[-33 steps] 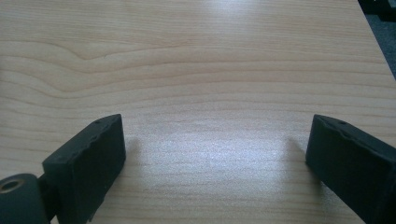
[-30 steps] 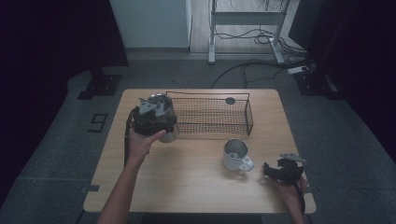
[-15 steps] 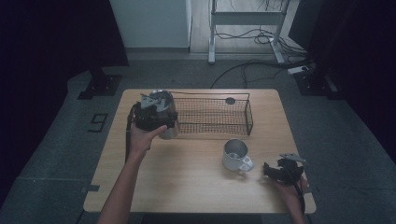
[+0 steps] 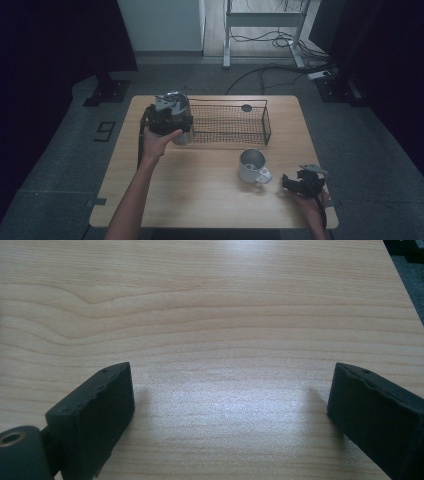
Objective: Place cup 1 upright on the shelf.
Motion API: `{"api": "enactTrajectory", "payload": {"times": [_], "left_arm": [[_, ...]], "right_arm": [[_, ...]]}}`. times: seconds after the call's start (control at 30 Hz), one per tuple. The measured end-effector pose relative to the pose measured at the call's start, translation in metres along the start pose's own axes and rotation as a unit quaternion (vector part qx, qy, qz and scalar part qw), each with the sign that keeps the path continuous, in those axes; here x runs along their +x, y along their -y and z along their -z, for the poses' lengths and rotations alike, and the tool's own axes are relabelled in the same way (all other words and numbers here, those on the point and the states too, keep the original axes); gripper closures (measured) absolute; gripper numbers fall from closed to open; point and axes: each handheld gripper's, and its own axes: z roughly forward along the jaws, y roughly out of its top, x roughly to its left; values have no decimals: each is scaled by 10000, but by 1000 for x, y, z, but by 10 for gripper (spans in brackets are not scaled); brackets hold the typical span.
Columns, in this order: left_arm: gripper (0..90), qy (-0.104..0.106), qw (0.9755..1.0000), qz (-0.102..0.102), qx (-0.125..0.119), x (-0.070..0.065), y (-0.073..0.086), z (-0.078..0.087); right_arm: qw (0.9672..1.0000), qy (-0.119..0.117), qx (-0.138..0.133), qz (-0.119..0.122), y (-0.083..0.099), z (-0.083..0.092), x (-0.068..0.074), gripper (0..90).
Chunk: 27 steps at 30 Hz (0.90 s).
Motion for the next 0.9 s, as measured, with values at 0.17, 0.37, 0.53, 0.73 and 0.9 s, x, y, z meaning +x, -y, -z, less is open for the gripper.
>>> {"api": "enactTrajectory", "payload": {"times": [0.17,0.37,0.53,0.73,0.9], "left_arm": [[40,-11,10000,22,7,0,-4,-5],[40,21,10000,16,3,-1,-7,-9],[40,25,10000,12,5,-2,-10,-15],[40,35,10000,55,9,-2,-13,-22],[40,40,10000,32,16,-4,-17,-27]], "right_arm": [[10000,0,-1,1,0,0,0,47],[10000,1,7,4,0,0,0,47],[10000,0,0,1,0,0,0,47],[10000,0,0,1,0,0,0,47],[10000,0,-2,1,0,0,0,47]]}}
